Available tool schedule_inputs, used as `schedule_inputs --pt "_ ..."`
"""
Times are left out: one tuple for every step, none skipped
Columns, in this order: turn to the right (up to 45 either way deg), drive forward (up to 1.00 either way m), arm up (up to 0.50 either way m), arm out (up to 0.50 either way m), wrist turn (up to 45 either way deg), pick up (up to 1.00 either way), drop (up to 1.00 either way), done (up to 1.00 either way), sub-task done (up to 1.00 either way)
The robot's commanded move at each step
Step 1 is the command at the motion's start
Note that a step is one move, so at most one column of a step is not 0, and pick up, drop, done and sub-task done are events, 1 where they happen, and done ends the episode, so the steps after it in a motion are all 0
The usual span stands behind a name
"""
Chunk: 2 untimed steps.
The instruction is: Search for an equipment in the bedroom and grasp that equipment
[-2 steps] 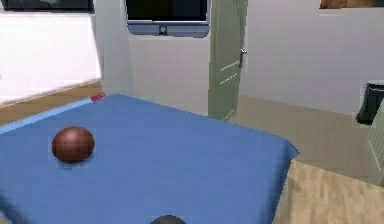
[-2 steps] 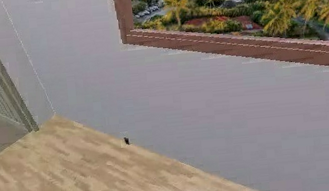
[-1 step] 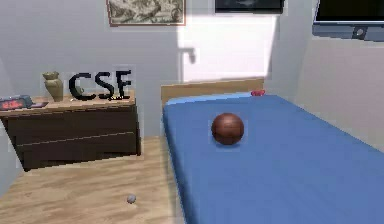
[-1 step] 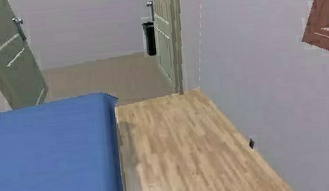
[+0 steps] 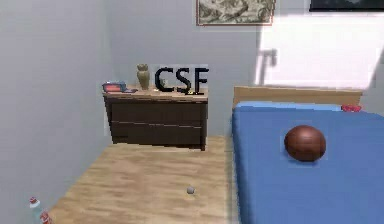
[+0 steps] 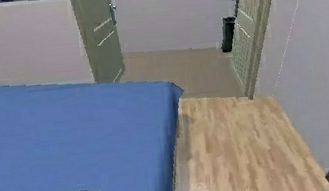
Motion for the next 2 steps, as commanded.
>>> schedule_inputs --pt "0.0 0.65 0.0 0.0 0.0 0.0 0.0 0.0 0.0" --pt "-30.0 0.0 0.0 0.0 0.0 0.0 0.0 0.0 0.0"
